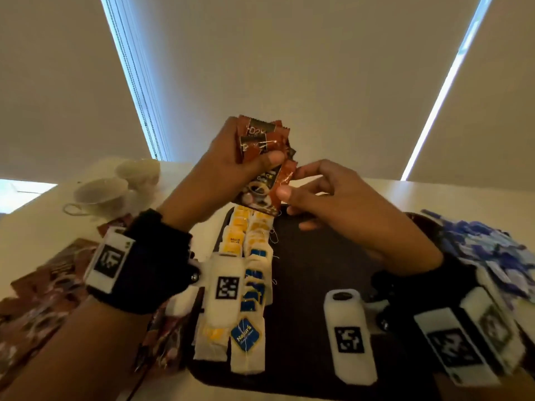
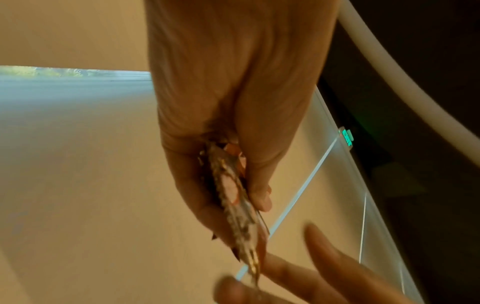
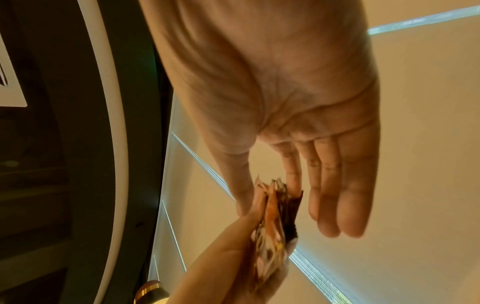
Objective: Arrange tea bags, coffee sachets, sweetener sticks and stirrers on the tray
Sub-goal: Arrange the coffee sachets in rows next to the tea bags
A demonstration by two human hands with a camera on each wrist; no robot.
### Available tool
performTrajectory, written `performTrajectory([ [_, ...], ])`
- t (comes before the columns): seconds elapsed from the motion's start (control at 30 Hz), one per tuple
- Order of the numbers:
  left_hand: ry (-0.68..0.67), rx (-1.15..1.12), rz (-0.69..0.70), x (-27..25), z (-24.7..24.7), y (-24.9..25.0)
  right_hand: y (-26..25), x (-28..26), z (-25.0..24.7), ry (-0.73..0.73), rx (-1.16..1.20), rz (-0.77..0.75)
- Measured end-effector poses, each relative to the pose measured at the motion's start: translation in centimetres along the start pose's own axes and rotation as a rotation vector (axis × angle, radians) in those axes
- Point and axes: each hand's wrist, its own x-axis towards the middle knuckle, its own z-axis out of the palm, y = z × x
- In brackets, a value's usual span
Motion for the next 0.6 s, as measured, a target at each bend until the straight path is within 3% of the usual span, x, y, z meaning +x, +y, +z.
performTrajectory([
  [0.17, 0.086, -0.121, 0.001, -0.1, 1.9, -0.9, 0.8, 0.8, 0.7, 0.172, 0.114, -0.005],
  [0.4, -0.06, -0.264, -0.119, -0.6, 1.2, -1.3, 1.7, 0.6, -0.1, 0.181, 0.16, -0.007],
  [0.6, -0.112, -0.27, -0.103, -0.5, 0.6, -1.4, 2.0, 0.5, -0.5, 0.198, 0.155, -0.051],
])
